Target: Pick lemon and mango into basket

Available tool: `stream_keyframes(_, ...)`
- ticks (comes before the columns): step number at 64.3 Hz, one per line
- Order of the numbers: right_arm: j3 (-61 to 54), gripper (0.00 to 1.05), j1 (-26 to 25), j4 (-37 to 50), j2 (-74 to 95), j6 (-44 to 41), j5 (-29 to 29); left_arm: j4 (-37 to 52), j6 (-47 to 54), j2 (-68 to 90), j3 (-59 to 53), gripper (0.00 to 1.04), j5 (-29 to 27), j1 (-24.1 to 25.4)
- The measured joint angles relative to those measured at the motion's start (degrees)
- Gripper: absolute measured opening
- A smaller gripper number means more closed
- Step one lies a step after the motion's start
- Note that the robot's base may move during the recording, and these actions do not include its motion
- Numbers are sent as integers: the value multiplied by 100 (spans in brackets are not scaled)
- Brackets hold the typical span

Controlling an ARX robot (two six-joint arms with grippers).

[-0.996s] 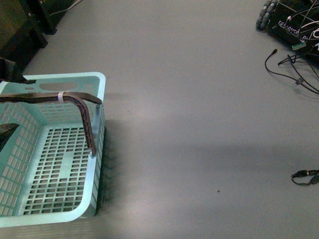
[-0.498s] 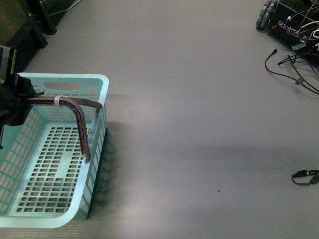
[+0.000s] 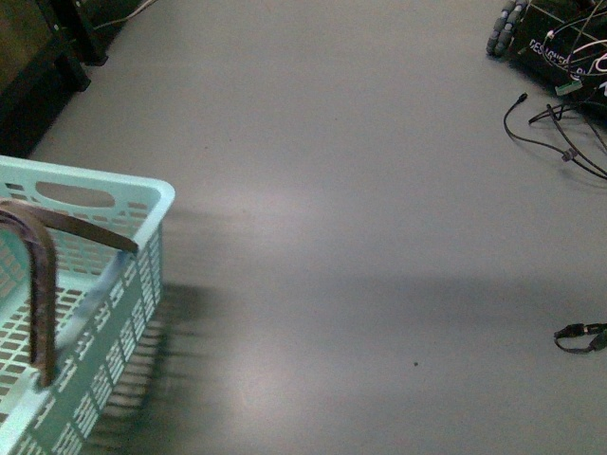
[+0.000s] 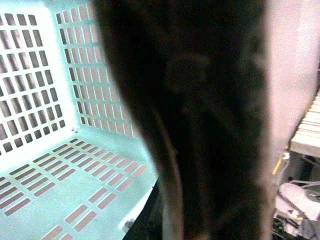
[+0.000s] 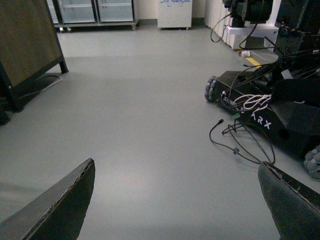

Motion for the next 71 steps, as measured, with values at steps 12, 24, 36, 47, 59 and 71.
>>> stream_keyframes(12,0,96,0,0,0,0,2,-1764,-310,-2511,52,5,785,730)
stream_keyframes(24,0,96,0,0,0,0,0,-3215,-442,-3943,472,5,1491,1425)
stream_keyframes(36,0,96,0,0,0,0,0,-4179,-437,-4607,997,5,1989,1799)
stream_keyframes(47,0,96,0,0,0,0,0,-4406,-483,-4767,1276,5,2326,1797)
stream_keyframes(59,0,96,0,0,0,0,0,-4570,-343,-4822,1390,5,2629,1799)
stream_keyframes(71,0,96,0,0,0,0,0,-4669,-105,-4885,1451,5,2771,1812)
